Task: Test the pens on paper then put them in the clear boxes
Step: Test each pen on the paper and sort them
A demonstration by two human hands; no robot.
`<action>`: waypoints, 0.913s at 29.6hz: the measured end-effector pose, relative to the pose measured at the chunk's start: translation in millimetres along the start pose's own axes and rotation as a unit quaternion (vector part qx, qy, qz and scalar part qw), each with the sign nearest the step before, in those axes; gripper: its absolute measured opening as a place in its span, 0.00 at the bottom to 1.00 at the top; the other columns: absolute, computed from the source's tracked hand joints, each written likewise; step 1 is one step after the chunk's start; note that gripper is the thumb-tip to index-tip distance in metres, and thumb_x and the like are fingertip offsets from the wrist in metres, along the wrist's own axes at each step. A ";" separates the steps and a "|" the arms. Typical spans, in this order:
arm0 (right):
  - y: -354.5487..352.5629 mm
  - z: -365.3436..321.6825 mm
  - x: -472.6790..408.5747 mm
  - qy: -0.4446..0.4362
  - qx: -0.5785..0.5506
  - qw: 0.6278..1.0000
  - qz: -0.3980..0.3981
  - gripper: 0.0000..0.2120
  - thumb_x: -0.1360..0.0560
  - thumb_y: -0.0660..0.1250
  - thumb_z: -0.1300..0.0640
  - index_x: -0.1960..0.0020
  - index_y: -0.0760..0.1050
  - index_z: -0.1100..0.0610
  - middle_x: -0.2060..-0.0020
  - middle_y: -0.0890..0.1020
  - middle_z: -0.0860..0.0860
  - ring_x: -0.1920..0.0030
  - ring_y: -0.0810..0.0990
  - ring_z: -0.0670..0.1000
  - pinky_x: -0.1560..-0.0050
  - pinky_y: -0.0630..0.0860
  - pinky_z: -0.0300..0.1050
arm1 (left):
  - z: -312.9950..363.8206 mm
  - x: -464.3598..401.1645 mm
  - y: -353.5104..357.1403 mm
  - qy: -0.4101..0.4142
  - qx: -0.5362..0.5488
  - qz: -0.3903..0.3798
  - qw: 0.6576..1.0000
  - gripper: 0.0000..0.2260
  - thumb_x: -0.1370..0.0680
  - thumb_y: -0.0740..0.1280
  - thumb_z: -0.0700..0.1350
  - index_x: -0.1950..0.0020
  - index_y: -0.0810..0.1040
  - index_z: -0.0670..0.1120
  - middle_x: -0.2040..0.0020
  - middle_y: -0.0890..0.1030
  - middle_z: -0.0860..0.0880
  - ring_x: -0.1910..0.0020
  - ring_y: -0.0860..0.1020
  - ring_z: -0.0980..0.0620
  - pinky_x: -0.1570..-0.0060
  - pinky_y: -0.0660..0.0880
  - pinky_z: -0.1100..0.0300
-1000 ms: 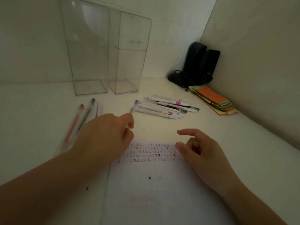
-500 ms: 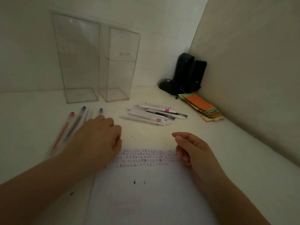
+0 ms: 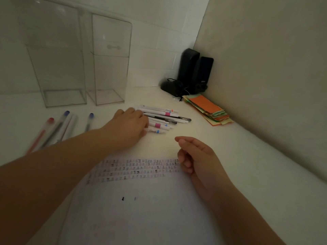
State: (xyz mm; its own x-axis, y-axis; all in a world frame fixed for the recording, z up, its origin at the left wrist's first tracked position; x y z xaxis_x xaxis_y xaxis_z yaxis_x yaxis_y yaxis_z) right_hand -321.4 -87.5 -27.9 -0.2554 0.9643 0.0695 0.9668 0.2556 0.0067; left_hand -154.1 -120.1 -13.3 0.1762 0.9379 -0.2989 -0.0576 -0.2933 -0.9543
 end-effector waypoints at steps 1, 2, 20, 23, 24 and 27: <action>-0.6 0.4 -0.6 0.000 0.004 1.000 0.001 0.08 0.23 0.61 0.60 0.54 0.79 0.55 0.76 0.74 0.50 0.75 0.64 0.45 0.75 0.62 0.36 | 1.1 -0.8 2.0 0.003 0.001 -0.015 1.000 0.10 0.21 0.55 0.49 0.42 0.69 0.48 0.42 0.71 0.49 0.43 0.66 0.49 0.47 0.61 0.56; -1.0 1.2 -0.7 0.001 0.008 1.000 0.002 0.08 0.23 0.61 0.60 0.53 0.79 0.55 0.76 0.74 0.50 0.75 0.64 0.45 0.75 0.62 0.36 | 5.0 1.2 1.8 0.012 0.014 -0.021 1.000 0.08 0.20 0.55 0.49 0.44 0.69 0.49 0.43 0.72 0.49 0.45 0.67 0.50 0.49 0.60 0.56; 14.4 -19.1 12.0 -0.077 -0.091 0.991 -0.066 0.11 0.21 0.53 0.64 0.43 0.70 0.56 0.67 0.81 0.55 0.73 0.72 0.47 0.73 0.71 0.38 | 58.6 78.2 -14.2 -0.009 0.561 -0.162 0.812 0.06 0.32 0.68 0.51 0.55 0.79 0.56 0.62 0.84 0.55 0.63 0.80 0.59 0.60 0.74 0.69; 14.3 -21.6 13.9 -0.106 -0.054 0.991 -0.068 0.20 0.21 0.54 0.65 0.34 0.66 0.47 0.65 0.79 0.61 0.71 0.76 0.46 0.70 0.74 0.38 | 59.2 77.4 -11.9 0.001 0.554 -0.162 0.816 0.05 0.29 0.68 0.50 0.55 0.79 0.57 0.62 0.83 0.56 0.65 0.79 0.62 0.61 0.72 0.71; 13.9 -21.8 13.6 -0.111 -0.049 0.990 -0.068 0.20 0.21 0.55 0.65 0.34 0.67 0.47 0.65 0.78 0.62 0.71 0.76 0.47 0.69 0.74 0.39 | 59.5 77.0 -12.3 0.003 0.558 -0.163 0.814 0.04 0.27 0.69 0.47 0.54 0.79 0.56 0.63 0.83 0.56 0.65 0.78 0.62 0.62 0.72 0.71; 11.6 -21.0 12.2 -0.118 -0.034 0.991 -0.060 0.17 0.22 0.56 0.64 0.37 0.70 0.50 0.65 0.81 0.57 0.71 0.74 0.48 0.66 0.75 0.38 | 60.1 75.1 -12.0 0.005 0.562 -0.161 0.811 0.06 0.26 0.67 0.42 0.54 0.78 0.54 0.64 0.83 0.56 0.67 0.78 0.62 0.64 0.72 0.71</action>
State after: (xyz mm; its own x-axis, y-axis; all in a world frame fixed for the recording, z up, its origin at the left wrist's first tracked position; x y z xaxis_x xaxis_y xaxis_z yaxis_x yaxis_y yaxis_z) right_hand -313.1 -74.2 -6.0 -0.3558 0.9190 -0.1701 0.9261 0.3712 0.0682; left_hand -199.2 -35.1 -24.2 0.3681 0.9290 -0.0394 -0.8654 0.3268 -0.3800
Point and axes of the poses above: each hand's wrist, its own x-axis away from the middle knuckle, its own y-axis out of the palm, z = x × y, the point moved 8 cm from there along -x, towards the middle knuckle
